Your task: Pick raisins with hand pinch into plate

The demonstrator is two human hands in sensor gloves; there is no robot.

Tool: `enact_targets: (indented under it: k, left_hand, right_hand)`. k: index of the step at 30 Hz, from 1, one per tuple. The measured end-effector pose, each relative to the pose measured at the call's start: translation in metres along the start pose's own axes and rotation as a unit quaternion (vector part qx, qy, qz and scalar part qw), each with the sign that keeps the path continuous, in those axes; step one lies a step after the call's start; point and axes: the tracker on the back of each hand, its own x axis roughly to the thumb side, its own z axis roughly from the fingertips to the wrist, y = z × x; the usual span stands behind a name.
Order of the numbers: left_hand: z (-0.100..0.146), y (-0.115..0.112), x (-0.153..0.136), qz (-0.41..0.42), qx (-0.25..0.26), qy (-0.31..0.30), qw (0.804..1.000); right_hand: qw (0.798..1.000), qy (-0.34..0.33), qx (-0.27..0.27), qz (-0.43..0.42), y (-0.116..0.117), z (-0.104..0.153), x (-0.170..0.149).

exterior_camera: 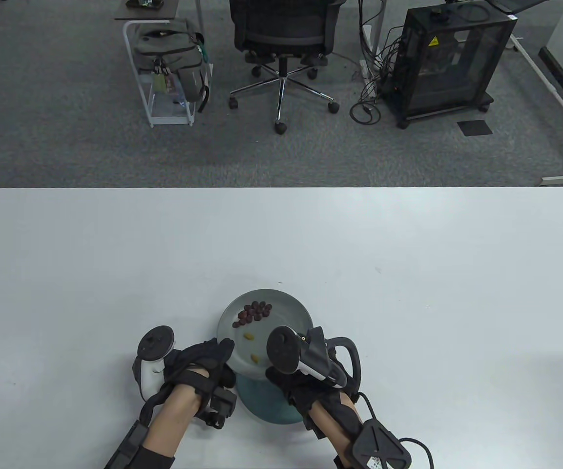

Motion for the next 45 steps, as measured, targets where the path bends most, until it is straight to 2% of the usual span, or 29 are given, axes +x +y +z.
enact_targets:
  k: [6, 17, 45]
  left_hand:
    - [0.002, -0.014, 0.001, -0.013, -0.019, -0.003, 1.000]
    - [0.003, -0.023, 0.001, -0.027, -0.029, -0.005, 0.999]
    - [0.003, -0.022, -0.001, -0.019, -0.030, -0.003, 0.999]
  right_hand:
    - [1.000, 0.003, 0.015, 0.009, 0.007, -0.003, 0.002]
    - [0.999, 0.014, 0.028, 0.019, 0.019, -0.012, 0.009]
    - [0.999, 0.023, 0.007, 0.045, 0.028, -0.017, 0.018]
